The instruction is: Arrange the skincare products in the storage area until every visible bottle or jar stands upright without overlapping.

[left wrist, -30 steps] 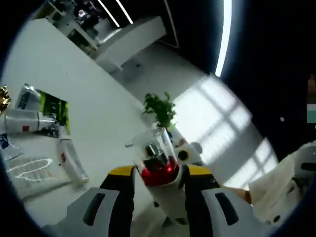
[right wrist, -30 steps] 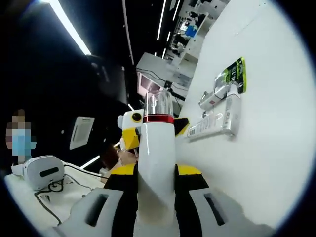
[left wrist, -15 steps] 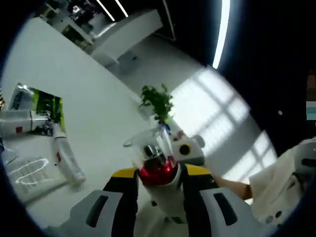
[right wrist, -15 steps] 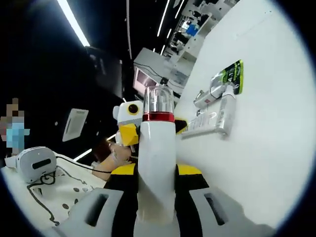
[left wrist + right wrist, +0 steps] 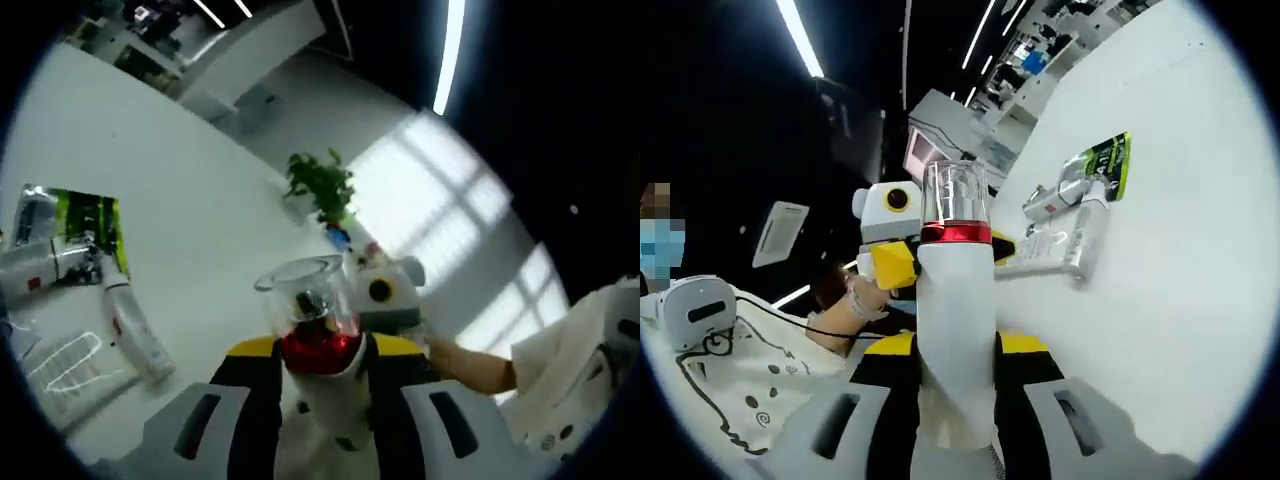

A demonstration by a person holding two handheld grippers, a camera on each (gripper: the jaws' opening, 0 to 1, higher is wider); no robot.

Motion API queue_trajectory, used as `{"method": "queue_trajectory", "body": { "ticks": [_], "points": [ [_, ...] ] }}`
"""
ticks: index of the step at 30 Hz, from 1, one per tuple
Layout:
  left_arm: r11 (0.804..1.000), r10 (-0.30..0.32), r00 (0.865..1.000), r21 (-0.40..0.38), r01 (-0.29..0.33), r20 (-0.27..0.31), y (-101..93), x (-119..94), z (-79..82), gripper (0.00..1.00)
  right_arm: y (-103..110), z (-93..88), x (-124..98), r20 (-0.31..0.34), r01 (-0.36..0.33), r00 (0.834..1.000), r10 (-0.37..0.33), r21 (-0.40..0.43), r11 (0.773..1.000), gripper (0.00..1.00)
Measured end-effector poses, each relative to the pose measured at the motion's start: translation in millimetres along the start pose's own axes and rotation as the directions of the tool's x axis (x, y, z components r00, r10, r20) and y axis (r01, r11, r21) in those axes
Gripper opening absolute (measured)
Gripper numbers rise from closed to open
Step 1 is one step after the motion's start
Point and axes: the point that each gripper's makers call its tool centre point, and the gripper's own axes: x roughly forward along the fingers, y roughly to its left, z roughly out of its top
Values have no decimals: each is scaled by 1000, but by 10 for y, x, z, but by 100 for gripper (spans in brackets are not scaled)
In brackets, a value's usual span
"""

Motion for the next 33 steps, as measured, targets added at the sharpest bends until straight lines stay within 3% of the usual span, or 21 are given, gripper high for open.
{"method": "queue_trajectory", "body": {
  "ticks": [6, 12, 19, 26, 33],
  "points": [
    [997, 23, 1000, 79, -21, -20, -39, 24, 29, 26, -29, 24, -31, -16, 39, 999, -41, -91, 995, 27],
    [987, 74, 996, 151, -64, -58, -25, 88, 8, 26, -184, 23, -72, -46, 121, 990, -133, -204, 972, 28],
    [968, 119, 991, 231, -102, -60, -9, 149, 86, 25, -277, 112, -133, -10, 169, 984, -179, -287, 943, 28],
    [896, 213, 971, 418, -151, -106, 53, 232, 131, 25, -469, 202, -138, -16, 217, 969, -245, -410, 886, 28],
    [854, 273, 958, 481, -198, -90, 75, 284, 176, 25, -611, 321, -127, 15, 256, 958, -287, -504, 825, 28]
  ]
}}
